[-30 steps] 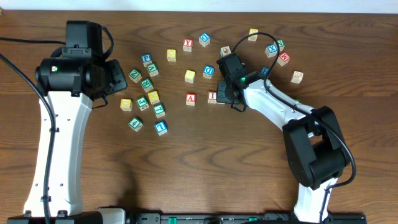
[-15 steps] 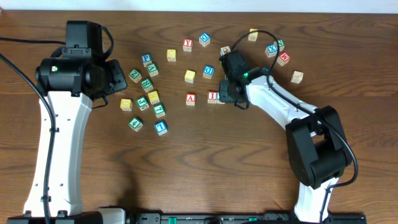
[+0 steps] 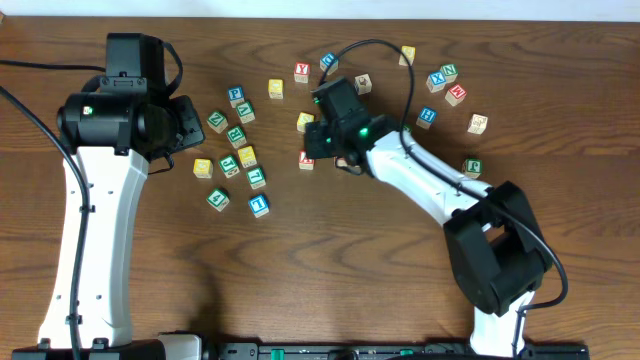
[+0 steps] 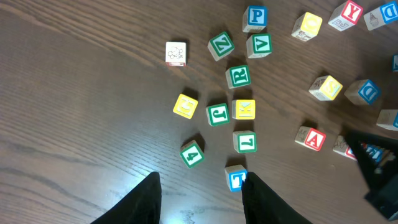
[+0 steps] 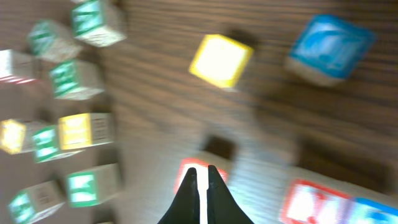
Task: Spell out AI2
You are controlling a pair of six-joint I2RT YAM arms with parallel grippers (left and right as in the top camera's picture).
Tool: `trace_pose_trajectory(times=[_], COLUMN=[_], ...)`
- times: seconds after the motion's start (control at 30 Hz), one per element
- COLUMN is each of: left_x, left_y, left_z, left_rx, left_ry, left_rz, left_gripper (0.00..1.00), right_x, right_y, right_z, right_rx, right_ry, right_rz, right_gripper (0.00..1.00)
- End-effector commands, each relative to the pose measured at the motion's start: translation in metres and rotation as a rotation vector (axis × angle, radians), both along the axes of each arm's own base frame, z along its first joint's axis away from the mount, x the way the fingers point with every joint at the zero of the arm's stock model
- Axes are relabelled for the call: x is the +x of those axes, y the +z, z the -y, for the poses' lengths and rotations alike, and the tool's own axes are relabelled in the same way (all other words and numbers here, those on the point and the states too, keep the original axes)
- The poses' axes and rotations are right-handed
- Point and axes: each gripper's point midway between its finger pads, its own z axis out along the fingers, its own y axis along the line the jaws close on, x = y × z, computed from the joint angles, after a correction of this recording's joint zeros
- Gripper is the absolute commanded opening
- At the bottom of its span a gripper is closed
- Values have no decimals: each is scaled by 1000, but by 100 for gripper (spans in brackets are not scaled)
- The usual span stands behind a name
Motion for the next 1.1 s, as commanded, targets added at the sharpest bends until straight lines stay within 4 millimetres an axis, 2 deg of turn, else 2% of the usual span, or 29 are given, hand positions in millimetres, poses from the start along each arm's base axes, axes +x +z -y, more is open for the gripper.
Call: trace_pose_trajectory(times=[0.0, 0.17, 0.4, 1.07], left_x=[2, 2, 2, 2], left_y=[4, 4, 4, 4], left_z=[-4, -4, -4, -4], left_rx=[15, 15, 15, 15], left_ry=[2, 2, 2, 2], left_rz=[8, 8, 8, 8], left_gripper=[41, 41, 41, 41], right_x=[-1, -1, -12, -15], right_y=[0, -14, -43, -48], right_z=[-16, -33, -39, -28], right_rx=[40, 75, 72, -15], right_ry=[6, 44, 71, 105], right_rz=[-4, -12, -83, -87], right_gripper=[1, 1, 1, 1])
